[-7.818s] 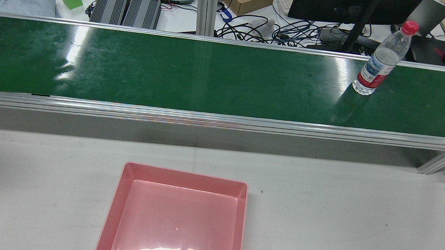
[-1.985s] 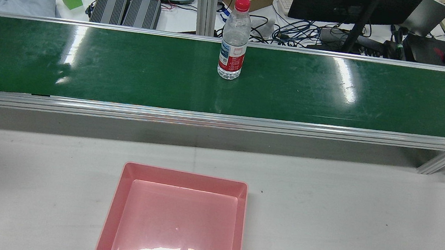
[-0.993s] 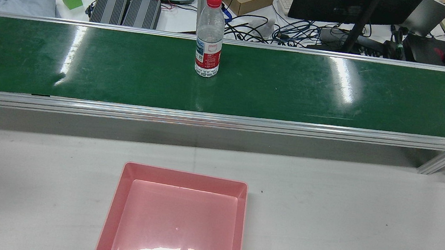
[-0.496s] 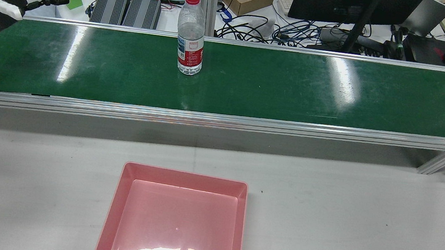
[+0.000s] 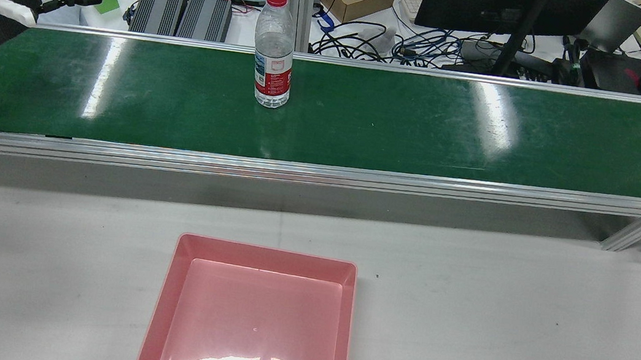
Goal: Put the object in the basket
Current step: 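Move the left hand forward over the conveyor toward the water bottle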
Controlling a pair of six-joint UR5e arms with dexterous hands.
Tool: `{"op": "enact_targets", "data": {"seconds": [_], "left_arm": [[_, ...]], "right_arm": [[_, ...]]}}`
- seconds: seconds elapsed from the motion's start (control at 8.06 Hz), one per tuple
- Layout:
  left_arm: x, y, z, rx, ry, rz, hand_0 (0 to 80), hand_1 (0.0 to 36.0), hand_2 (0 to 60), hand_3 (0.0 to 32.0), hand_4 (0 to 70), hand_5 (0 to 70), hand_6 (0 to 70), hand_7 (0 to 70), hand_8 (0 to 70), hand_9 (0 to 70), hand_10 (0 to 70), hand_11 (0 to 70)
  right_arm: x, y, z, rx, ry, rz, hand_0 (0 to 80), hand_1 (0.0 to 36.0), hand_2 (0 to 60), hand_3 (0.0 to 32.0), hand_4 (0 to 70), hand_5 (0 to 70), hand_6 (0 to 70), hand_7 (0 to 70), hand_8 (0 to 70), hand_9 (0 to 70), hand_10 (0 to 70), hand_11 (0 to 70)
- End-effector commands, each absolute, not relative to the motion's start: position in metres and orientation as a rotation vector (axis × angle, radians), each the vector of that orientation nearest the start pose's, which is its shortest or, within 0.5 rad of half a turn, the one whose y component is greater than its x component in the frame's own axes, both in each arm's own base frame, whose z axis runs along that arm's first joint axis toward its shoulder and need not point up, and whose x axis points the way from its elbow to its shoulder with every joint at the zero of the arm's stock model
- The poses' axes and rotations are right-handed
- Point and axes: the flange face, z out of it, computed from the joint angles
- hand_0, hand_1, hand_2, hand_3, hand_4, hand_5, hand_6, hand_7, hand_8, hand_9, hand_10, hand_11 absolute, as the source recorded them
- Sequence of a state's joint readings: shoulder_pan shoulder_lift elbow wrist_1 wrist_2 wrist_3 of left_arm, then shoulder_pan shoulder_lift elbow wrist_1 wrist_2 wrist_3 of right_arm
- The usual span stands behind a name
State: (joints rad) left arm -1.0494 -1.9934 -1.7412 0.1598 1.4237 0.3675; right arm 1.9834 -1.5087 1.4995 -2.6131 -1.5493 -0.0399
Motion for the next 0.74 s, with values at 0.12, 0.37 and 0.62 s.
{"op": "enact_targets", "data": {"seconds": [0.12, 0.37, 0.62], "left_arm": [[0.221, -0.637, 0.382, -0.1, 2.362, -1.435, 52.6, 22.0, 26.0, 10.0, 2.2, 37.8, 5.1, 6.3, 11.7, 12.5, 7.4, 12.8], [0.243, -0.628, 0.386, -0.132, 2.371, -1.393, 51.9, 19.4, 18.0, 11.0, 0.5, 37.3, 4.5, 5.9, 11.4, 12.7, 7.2, 12.5], [0.242, -0.628, 0.386, -0.12, 2.369, -1.389, 47.4, 7.9, 0.0, 13.2, 0.0, 34.1, 3.3, 4.9, 10.7, 11.6, 6.6, 10.5]], "right_arm": [[0.346, -0.453, 0.628, -0.588, 2.484, -1.452, 0.0, 0.0, 0.0, 0.0, 0.0, 0.0, 0.0, 0.0, 0.0, 0.0, 0.0, 0.0], [0.346, -0.453, 0.628, -0.588, 2.484, -1.452, 0.0, 0.0, 0.0, 0.0, 0.0, 0.0, 0.0, 0.0, 0.0, 0.0, 0.0, 0.0], [0.346, -0.454, 0.628, -0.586, 2.485, -1.452, 0.0, 0.0, 0.0, 0.0, 0.0, 0.0, 0.0, 0.0, 0.0, 0.0, 0.0, 0.0]]}}
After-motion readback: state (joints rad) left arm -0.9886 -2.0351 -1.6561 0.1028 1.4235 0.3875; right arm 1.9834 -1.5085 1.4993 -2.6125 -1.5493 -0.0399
